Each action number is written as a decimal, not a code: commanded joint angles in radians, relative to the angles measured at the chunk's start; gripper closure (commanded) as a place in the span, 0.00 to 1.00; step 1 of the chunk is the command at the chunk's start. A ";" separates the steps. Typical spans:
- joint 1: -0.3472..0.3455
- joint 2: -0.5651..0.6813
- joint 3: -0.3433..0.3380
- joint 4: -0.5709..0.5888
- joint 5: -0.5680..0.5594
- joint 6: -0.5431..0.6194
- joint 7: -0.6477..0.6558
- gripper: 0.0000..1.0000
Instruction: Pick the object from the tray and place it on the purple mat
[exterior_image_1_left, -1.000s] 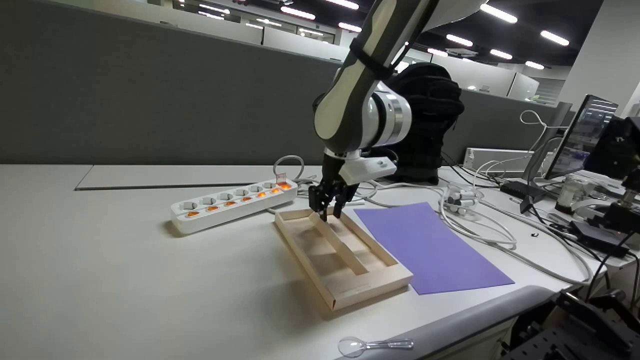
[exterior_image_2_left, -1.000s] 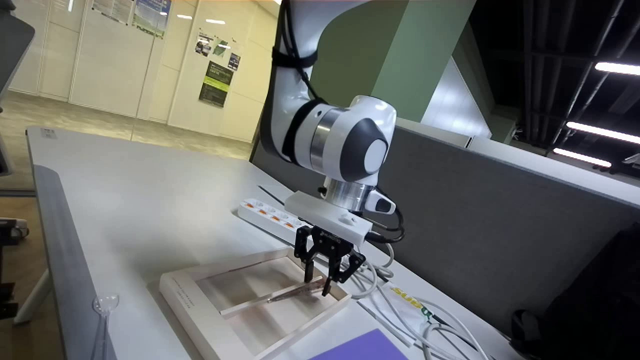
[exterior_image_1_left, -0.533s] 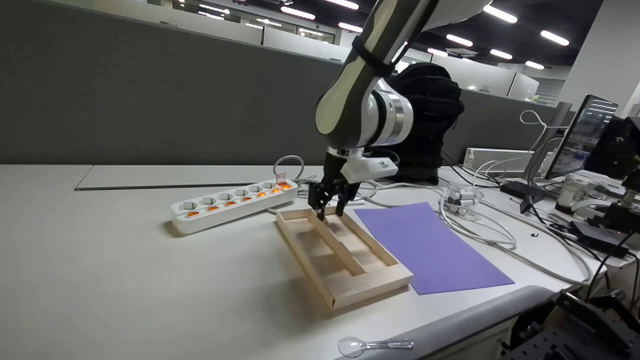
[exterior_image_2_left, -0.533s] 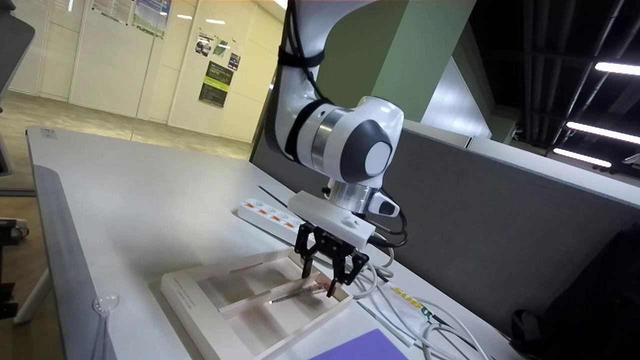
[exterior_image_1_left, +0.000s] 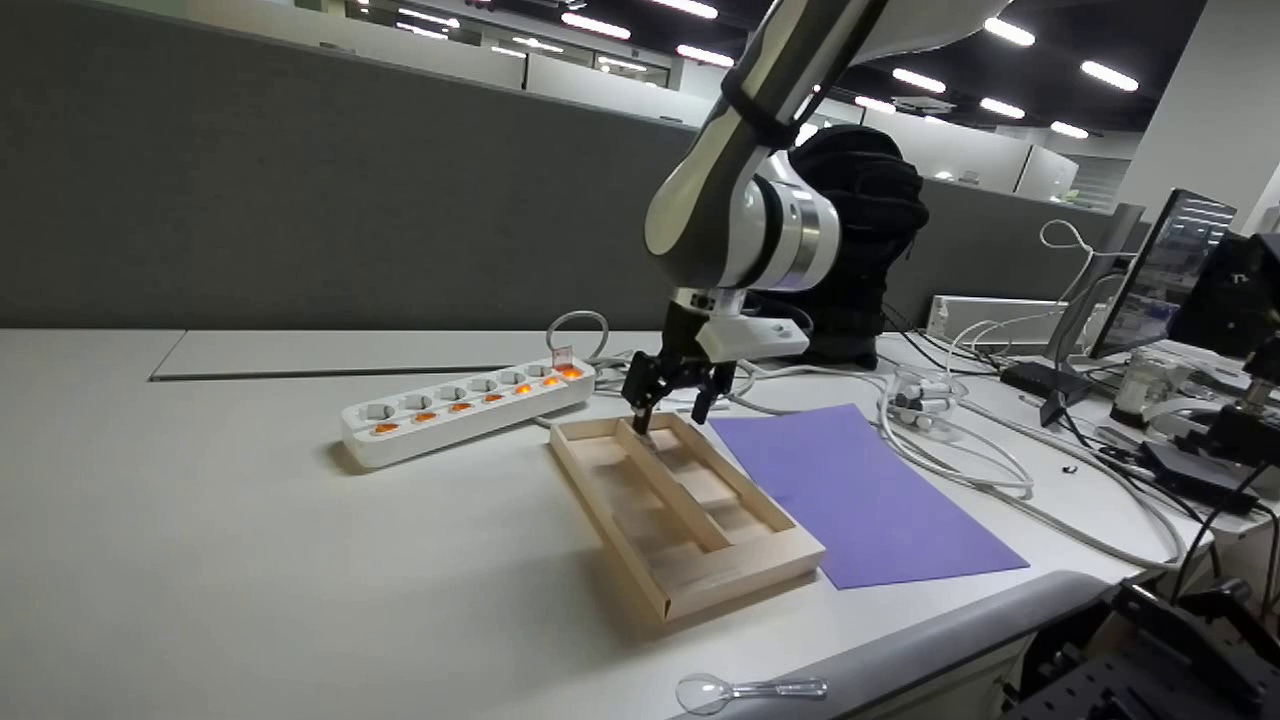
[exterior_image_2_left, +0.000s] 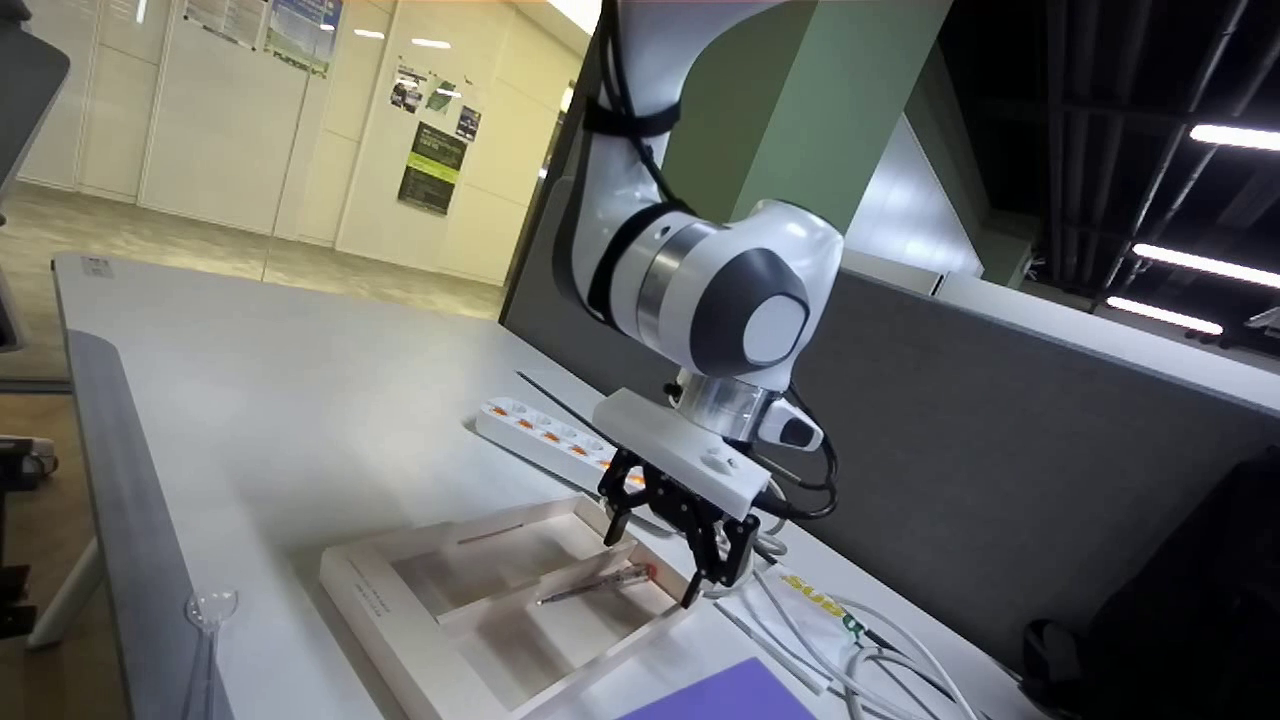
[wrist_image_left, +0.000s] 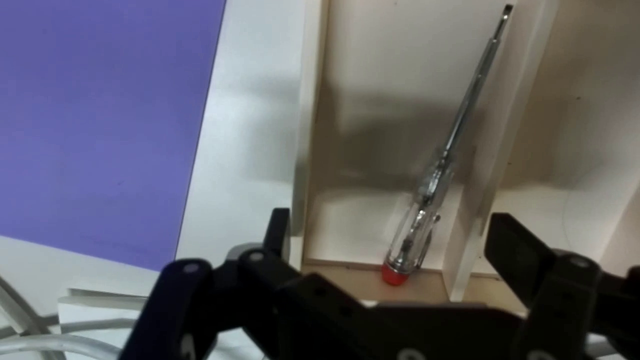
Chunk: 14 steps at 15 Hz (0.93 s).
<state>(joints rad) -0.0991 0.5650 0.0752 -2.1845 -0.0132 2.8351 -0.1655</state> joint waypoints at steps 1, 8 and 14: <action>-0.033 0.006 0.028 0.018 0.030 -0.018 -0.028 0.00; -0.028 -0.001 0.025 0.025 0.033 -0.014 -0.024 0.61; -0.006 0.018 0.027 0.054 0.020 -0.029 -0.027 0.99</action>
<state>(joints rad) -0.1134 0.5672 0.0936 -2.1620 0.0043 2.8317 -0.1860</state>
